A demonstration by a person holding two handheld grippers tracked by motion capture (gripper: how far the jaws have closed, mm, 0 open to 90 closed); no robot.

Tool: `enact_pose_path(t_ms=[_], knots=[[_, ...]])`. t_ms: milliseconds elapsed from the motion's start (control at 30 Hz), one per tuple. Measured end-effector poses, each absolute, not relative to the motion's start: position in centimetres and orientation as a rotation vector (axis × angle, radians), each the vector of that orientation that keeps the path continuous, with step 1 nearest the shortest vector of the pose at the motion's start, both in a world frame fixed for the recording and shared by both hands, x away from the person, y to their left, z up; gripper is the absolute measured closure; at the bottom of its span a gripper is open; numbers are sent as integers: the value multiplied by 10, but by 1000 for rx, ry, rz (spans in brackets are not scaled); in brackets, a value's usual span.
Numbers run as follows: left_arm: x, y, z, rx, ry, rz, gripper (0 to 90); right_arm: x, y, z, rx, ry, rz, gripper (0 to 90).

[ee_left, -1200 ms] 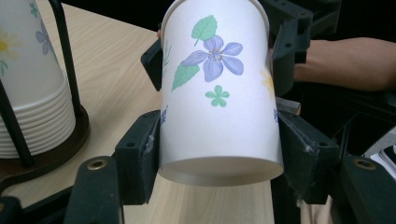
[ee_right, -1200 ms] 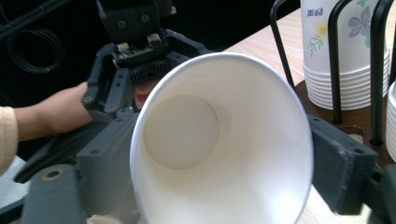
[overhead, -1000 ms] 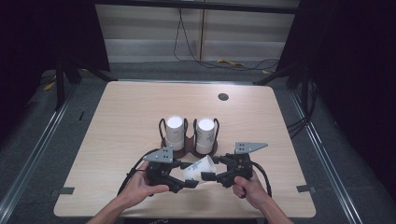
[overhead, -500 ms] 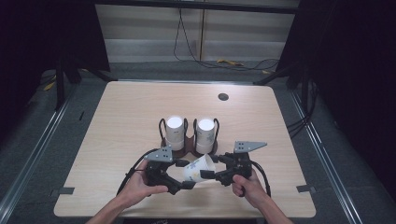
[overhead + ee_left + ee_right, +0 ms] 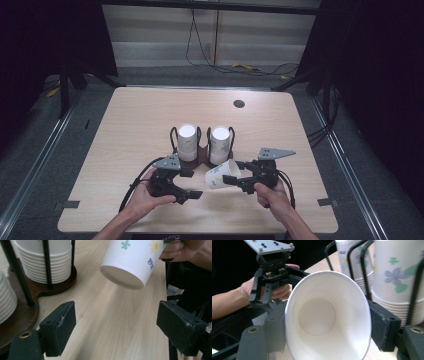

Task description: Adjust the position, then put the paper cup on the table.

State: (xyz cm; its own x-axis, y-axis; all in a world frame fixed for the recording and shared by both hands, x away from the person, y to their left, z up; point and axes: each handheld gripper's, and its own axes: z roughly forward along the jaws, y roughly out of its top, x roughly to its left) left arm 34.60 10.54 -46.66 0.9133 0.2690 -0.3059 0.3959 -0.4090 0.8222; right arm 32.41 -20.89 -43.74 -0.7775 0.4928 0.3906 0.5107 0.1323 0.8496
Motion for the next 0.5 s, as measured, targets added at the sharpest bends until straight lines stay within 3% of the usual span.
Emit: enact_pose_path(t_ms=[500], knots=[[351, 133, -467, 2048, 549, -51, 162, 330, -230, -428, -1258, -2498, -1661, 275]])
